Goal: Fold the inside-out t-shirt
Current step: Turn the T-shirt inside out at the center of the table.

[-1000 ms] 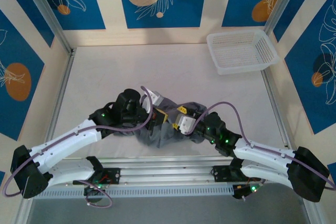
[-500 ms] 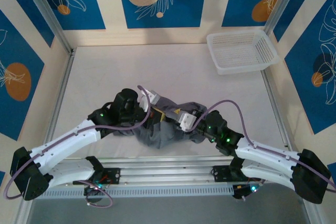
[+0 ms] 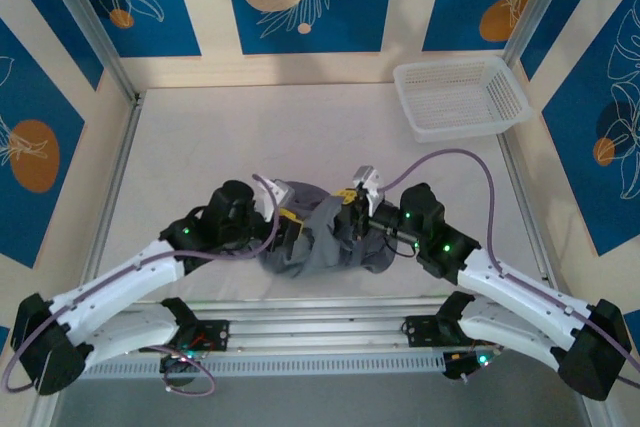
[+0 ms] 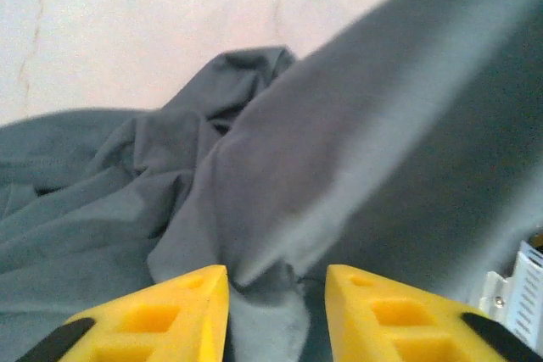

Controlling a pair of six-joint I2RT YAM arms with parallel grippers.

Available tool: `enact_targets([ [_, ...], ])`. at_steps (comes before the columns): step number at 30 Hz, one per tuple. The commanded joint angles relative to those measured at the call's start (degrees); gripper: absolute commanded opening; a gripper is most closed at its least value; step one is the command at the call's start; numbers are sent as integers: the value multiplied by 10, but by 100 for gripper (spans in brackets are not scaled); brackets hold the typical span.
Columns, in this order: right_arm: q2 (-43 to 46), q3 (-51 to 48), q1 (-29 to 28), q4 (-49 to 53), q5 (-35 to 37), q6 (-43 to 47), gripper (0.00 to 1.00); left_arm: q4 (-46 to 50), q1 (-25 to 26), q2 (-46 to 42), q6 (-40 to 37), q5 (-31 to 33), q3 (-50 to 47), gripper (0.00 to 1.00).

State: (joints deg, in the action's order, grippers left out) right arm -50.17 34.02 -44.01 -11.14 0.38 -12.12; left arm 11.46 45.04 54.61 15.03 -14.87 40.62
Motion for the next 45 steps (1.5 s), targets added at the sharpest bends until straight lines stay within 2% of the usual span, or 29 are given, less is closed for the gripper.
enact_targets([
  [1,-12,41,23,56,-19,-125,0,-105,28,-32,4,-57,-24,47],
  [3,-20,47,37,53,-70,-145,0,-68,48,-6,-16,-11,-11,50],
  [6,-26,52,45,52,-100,-166,0,-2,46,53,-16,125,6,50],
  [8,-27,60,46,67,-110,-168,0,16,38,97,-23,149,14,54],
  [11,-23,76,49,105,-100,-169,0,16,34,158,-11,146,20,66],
  [12,-19,80,51,114,-97,-169,0,15,34,173,-4,148,21,65],
  [13,-17,82,53,121,-94,-169,0,11,33,182,2,149,20,59],
  [14,-13,85,56,129,-89,-169,0,7,32,186,7,150,18,39],
  [15,-9,91,62,146,-79,-173,0,3,30,181,12,149,15,13],
  [16,-5,98,70,167,-68,-179,0,-1,24,170,17,146,12,0],
  [18,4,118,100,231,-39,-201,0,1,-3,127,24,119,9,0],
  [20,17,126,142,273,-43,-222,0,4,-47,85,36,73,7,0],
  [23,34,105,190,277,-98,-240,0,13,-110,49,48,-13,20,0],
  [25,29,79,194,260,-139,-243,0,24,-126,56,45,-37,36,0],
  [27,9,46,193,243,-173,-252,0,19,-128,78,43,-35,41,0],
  [29,-22,22,194,252,-178,-252,0,3,-130,104,47,-23,36,0],
  [35,-72,-22,251,338,-67,-267,5,-27,-148,191,42,45,25,0],
  [39,-51,-36,271,351,-44,-267,5,-40,-164,252,32,14,37,0],
  [40,-48,-38,270,347,-43,-264,8,-40,-164,269,31,5,44,0],
  [43,-49,-33,269,351,-32,-265,32,-57,-166,321,34,-6,55,0],
  [45,-41,-28,269,359,-19,-274,43,-71,-174,351,39,-14,60,0],
])
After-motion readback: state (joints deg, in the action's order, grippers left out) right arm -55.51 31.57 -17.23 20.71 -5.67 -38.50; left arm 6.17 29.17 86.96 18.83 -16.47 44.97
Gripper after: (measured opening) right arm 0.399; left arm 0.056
